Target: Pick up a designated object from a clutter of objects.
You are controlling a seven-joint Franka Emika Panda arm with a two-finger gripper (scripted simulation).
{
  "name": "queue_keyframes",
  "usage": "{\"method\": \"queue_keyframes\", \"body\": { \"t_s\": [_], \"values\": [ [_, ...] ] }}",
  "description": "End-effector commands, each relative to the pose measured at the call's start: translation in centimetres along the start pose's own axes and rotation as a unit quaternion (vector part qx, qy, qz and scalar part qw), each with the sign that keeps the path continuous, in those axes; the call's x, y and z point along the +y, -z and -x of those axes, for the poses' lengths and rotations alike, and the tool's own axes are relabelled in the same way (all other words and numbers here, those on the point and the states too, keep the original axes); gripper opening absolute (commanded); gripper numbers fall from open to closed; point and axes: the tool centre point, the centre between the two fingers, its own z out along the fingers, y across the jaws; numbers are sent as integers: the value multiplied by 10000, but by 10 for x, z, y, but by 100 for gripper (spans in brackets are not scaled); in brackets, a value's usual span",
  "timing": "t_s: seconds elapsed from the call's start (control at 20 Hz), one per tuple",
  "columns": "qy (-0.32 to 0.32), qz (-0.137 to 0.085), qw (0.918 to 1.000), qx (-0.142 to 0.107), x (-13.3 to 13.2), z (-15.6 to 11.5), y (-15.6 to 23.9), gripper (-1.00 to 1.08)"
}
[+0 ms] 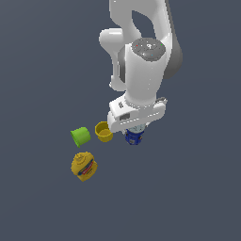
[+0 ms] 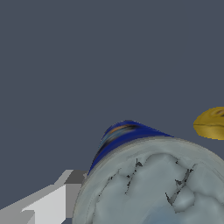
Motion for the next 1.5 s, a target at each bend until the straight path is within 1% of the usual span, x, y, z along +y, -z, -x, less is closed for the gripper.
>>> {"method": "queue_keyframes", "body": {
  "t_s": [0.0,0.65,0.9,1.15,1.45],
  "values": [
    [0,2,10000,24,5,15,21,-100],
    [2,-9,10000,31,30,100,124,-100],
    [3,-12,10000,33,40,128,160,-100],
    [3,-9,10000,32,48,150,189,-100],
    [2,-2,10000,30,54,165,210,-100]
  ]
}}
